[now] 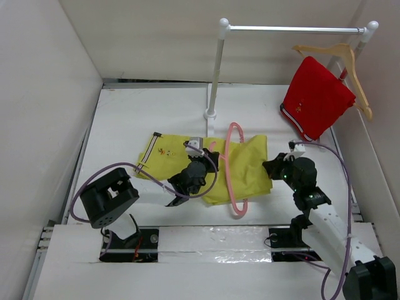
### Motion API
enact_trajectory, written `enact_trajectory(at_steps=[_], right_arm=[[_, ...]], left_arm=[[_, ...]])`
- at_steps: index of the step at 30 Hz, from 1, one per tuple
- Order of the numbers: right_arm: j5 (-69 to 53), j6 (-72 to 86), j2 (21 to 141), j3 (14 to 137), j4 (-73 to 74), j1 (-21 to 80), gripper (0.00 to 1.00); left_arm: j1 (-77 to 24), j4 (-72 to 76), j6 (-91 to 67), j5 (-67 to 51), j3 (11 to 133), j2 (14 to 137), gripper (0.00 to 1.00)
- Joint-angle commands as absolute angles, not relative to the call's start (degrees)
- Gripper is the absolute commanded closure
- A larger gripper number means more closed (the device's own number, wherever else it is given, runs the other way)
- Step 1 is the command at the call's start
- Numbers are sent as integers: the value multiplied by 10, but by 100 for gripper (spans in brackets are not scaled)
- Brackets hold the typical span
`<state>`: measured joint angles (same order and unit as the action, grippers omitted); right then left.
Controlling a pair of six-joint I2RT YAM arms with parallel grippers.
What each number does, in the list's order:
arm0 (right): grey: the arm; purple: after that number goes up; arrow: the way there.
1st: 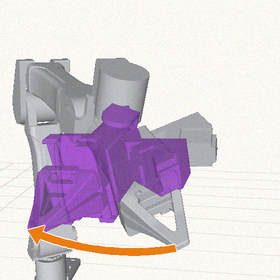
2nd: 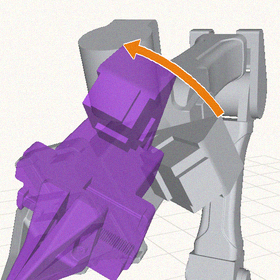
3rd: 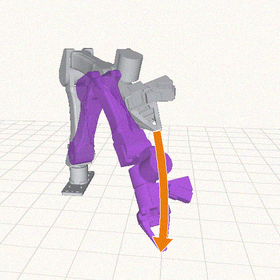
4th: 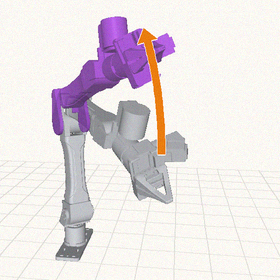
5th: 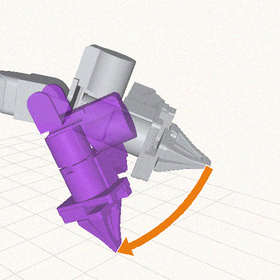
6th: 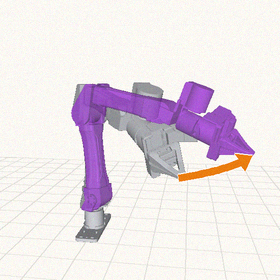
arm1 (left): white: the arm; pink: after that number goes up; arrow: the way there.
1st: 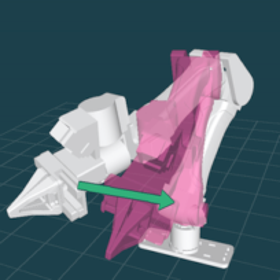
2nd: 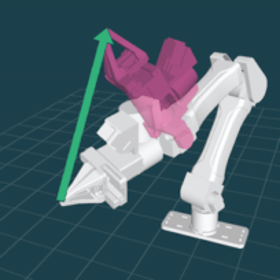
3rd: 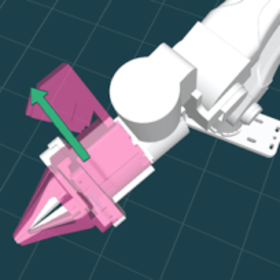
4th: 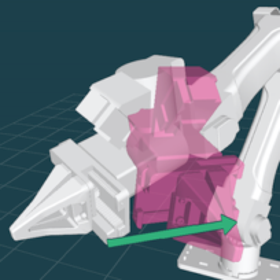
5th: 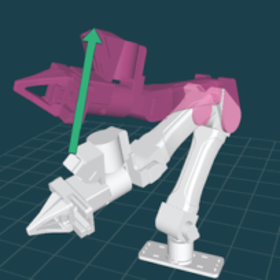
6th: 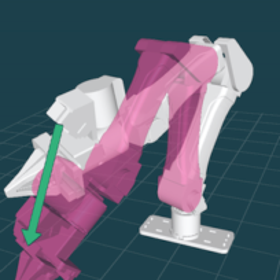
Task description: Place the trousers on the hanger
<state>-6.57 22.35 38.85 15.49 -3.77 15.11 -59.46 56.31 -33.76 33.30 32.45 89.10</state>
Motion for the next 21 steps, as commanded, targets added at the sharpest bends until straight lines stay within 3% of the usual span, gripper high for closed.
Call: enact_trajectory(at_steps=[1,7,21], right_arm=[[-58,199,369,170,-2,101,100],[-101,211,371,170,-24,35,100],[-172,232,501,236,-126,-48,100]], left_arm=[[-586,528,-291,359,301,848,100],[-586,475,-253,359,286,792,100],[-586,326,-199,328,271,698,100]])
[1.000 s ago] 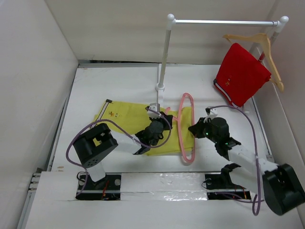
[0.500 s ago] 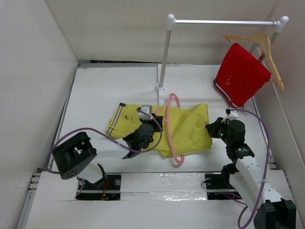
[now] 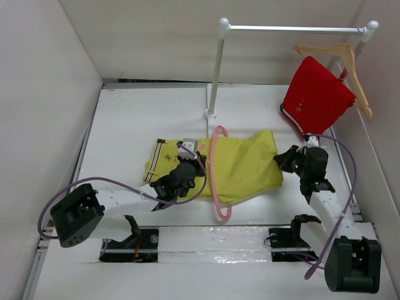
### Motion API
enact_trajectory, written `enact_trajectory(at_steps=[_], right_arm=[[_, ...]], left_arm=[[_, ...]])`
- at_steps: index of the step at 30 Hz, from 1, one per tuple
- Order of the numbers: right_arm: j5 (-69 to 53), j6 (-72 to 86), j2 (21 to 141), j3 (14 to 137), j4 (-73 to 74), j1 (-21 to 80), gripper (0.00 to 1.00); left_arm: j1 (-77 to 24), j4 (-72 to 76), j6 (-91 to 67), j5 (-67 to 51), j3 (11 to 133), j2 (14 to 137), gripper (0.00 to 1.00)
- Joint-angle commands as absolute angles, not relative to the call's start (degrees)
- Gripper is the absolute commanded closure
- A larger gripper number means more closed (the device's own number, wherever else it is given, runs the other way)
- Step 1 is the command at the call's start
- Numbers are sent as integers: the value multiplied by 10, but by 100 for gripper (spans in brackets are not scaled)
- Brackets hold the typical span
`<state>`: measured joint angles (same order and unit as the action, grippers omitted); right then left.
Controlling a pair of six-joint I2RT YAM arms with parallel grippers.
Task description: Place the trousers on the hanger
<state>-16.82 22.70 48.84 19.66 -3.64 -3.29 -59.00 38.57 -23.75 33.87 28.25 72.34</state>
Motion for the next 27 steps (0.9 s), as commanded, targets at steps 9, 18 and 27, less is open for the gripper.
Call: enact_trajectory(at_steps=[9,18,27], right_arm=[[-177,229,526,225,-143,-54,100],[-185,221,509,207,-134,-80,100],[-200,222,539,191,-154,-80,100]], left_arm=[[-586,289,-207,387,280,666,100],[-567,315,-186,405,318,688,100],[-597,316,-197,400,345,657,100]])
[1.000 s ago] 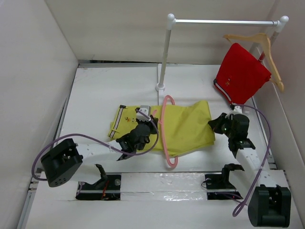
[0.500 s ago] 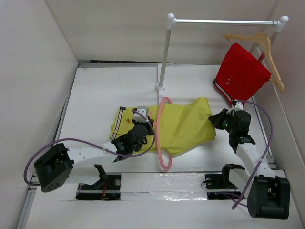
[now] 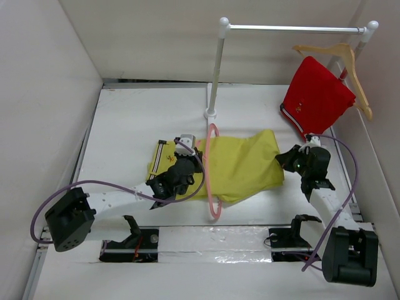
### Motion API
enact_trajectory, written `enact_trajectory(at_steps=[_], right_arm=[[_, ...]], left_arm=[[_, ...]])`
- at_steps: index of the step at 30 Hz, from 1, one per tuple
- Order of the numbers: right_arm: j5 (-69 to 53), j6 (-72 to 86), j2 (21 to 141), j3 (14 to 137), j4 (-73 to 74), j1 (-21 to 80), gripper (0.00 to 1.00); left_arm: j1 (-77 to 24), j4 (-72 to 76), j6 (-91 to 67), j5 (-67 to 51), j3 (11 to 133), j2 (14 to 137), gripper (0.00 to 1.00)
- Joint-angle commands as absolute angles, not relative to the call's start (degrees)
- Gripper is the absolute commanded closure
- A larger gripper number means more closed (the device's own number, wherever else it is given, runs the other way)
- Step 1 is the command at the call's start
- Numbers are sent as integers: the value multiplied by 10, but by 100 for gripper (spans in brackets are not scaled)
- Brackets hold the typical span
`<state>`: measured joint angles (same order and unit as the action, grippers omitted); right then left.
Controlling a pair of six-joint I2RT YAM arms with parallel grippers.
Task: Place the trousers on the hanger
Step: Place the trousers on the hanger, then place the hanger at the clothesline.
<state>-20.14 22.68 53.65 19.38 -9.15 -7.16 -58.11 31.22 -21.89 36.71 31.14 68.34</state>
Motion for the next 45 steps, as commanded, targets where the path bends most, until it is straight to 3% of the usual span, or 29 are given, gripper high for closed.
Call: enact_trajectory(at_steps=[1,3,6,7,9,10,11,13,18,22,24,27,28,29,36,39,45], right_arm=[[-200,222,540,191,-155,-80,100],[-200,224,541,191,-155,-80,100],[-202,219,535,196,-142,-80,86],[-207,214,530,199,-126,-80,70],[-211,196,504,223,-97,-63,48],[-206,190,490,234,-60,-38,31],[-196,184,457,257,-40,-21,23],[-164,194,403,283,-4,37,17],[-106,256,345,301,17,171,20],[-72,355,361,266,-98,333,42],[-3,394,378,261,-128,443,40],[126,417,415,276,-138,558,23],[144,422,426,278,-151,576,15],[156,429,453,277,-163,588,13],[114,449,560,272,-246,606,18],[110,456,586,277,-272,618,25],[104,466,595,284,-300,618,53]], left_arm=[[-597,309,-199,395,349,653,100],[-603,303,-206,387,358,642,100],[-624,280,-207,395,380,624,100],[-639,265,-204,409,389,620,100],[-658,245,-193,424,409,614,100],[-667,220,-187,439,433,611,100],[-680,205,-186,444,447,610,100],[-686,172,-195,444,481,609,100],[-693,174,-220,443,490,600,100],[-693,201,-228,454,494,609,100],[-693,201,-228,452,511,621,100],[-693,194,-225,454,532,632,100],[-693,194,-221,456,533,633,100],[-693,195,-220,455,535,635,100],[-693,201,-205,454,555,651,100],[-693,209,-205,448,558,656,100],[-679,221,-212,427,568,666,100]])
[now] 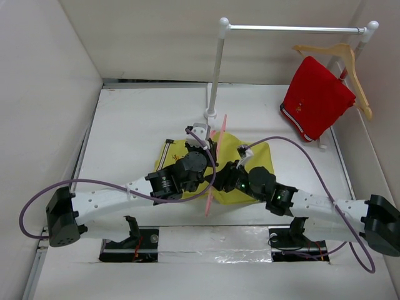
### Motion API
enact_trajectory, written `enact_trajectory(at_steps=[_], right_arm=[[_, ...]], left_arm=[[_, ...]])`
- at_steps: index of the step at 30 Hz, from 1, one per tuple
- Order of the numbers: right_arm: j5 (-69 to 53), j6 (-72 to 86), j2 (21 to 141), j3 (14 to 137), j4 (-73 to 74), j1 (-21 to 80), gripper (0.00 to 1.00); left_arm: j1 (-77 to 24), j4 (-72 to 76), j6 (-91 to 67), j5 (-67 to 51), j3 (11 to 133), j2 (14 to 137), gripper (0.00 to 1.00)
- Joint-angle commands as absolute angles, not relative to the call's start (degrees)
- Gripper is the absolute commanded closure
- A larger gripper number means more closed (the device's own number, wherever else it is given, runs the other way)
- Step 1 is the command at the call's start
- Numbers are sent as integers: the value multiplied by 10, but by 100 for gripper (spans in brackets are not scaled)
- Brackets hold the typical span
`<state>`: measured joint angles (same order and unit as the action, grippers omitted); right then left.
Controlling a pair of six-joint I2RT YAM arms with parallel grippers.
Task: Place the trousers on the hanger
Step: Place the hanger at the clothesline.
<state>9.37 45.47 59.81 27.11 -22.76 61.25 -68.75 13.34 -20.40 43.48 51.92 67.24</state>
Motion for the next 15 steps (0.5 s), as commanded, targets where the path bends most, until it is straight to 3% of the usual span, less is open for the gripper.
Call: enact_trajectory(at_steps=[1,7,15], right_arm=[[106,469,590,284,-303,618,63],[119,480,554,287,-299,618,82],[58,543,522,293,-331,568,100]], left_arm=[[-667,220,-214,415,576,669,100],[-633,225,-214,361,625,701,100],[-588,181,-213,267,747,787,97]])
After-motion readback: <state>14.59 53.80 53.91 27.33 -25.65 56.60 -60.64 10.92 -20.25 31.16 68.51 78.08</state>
